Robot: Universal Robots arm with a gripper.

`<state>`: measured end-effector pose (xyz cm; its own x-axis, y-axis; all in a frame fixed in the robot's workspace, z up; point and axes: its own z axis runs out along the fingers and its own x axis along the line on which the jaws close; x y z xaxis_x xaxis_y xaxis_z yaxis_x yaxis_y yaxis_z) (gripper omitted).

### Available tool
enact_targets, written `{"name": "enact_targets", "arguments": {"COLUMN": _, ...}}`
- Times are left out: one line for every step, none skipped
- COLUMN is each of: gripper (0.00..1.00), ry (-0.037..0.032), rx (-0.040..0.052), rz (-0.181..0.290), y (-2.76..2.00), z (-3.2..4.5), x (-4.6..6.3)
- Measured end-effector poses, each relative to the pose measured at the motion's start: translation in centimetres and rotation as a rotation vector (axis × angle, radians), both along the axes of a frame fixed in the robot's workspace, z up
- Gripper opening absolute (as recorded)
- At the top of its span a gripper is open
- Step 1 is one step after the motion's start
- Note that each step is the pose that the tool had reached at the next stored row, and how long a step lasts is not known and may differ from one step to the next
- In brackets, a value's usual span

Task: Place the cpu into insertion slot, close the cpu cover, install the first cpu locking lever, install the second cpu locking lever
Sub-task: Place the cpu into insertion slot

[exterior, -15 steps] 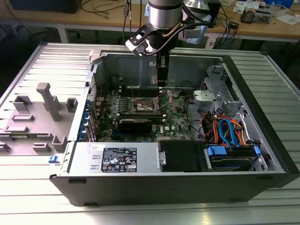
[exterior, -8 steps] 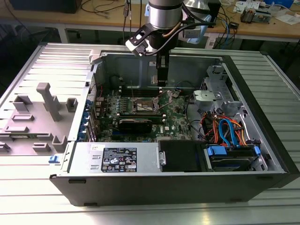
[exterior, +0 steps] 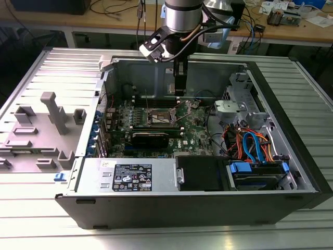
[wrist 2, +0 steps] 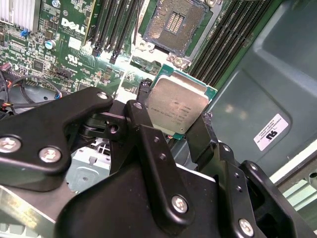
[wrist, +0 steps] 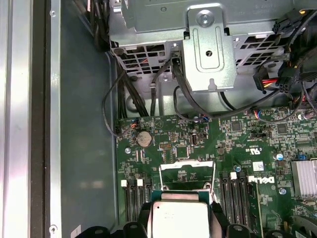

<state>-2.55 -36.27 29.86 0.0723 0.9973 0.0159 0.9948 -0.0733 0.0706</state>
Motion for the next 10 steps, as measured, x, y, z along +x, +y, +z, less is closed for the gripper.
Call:
{"name": "enact_targets", "arguments": {"gripper": 0.54, "ry": 0.0, "rx": 0.0, "rz": 0.001, "y": 0.0, "z": -0.01, "x": 0.0}}
{"name": "enact_targets", "arguments": {"gripper": 0.54, "ry": -0.0001, "rx": 0.0002, "rz": 0.005, "y": 0.0, "z": -0.05, "x": 0.0}}
{"name": "enact_targets", "arguments": {"gripper": 0.54, "ry": -0.0002, "rx": 0.0007, "rz": 0.01, "y": 0.0, "z": -0.09, "x": -0.02}}
{"name": "enact_targets", "arguments": {"gripper": 0.54, "ry": -0.0002, "rx": 0.0007, "rz": 0.021, "y": 0.01, "z": -0.15, "x": -0.06}}
{"name": "enact_targets", "arguments": {"gripper": 0.54, "ry": -0.0001, "rx": 0.0008, "rz": 0.031, "y": 0.01, "z": -0.2, "x": -0.09}}
{"name": "enact_targets", "arguments": {"gripper": 0.54, "ry": -0.0001, "rx": 0.0007, "rz": 0.057, "y": 0.0, "z": -0.31, "x": -0.12}}
{"name": "enact_targets", "arguments": {"gripper": 0.54, "ry": -0.0001, "rx": 0.0007, "rz": 0.083, "y": 0.0, "z": -0.4, "x": -0.13}}
{"name": "enact_targets", "arguments": {"gripper": 0.54, "ry": 0.0, "rx": 0.0007, "rz": 0.101, "y": 0.0, "z": -0.45, "x": -0.13}}
{"name": "enact_targets", "arguments": {"gripper": 0.54, "ry": 0.0002, "rx": 0.0005, "rz": 0.124, "y": 0.0, "z": -0.49, "x": -0.14}}
{"name": "enact_targets", "arguments": {"gripper": 0.54, "ry": 0.0003, "rx": 0.0003, "rz": 0.135, "y": 0.0, "z": -0.51, "x": -0.14}}
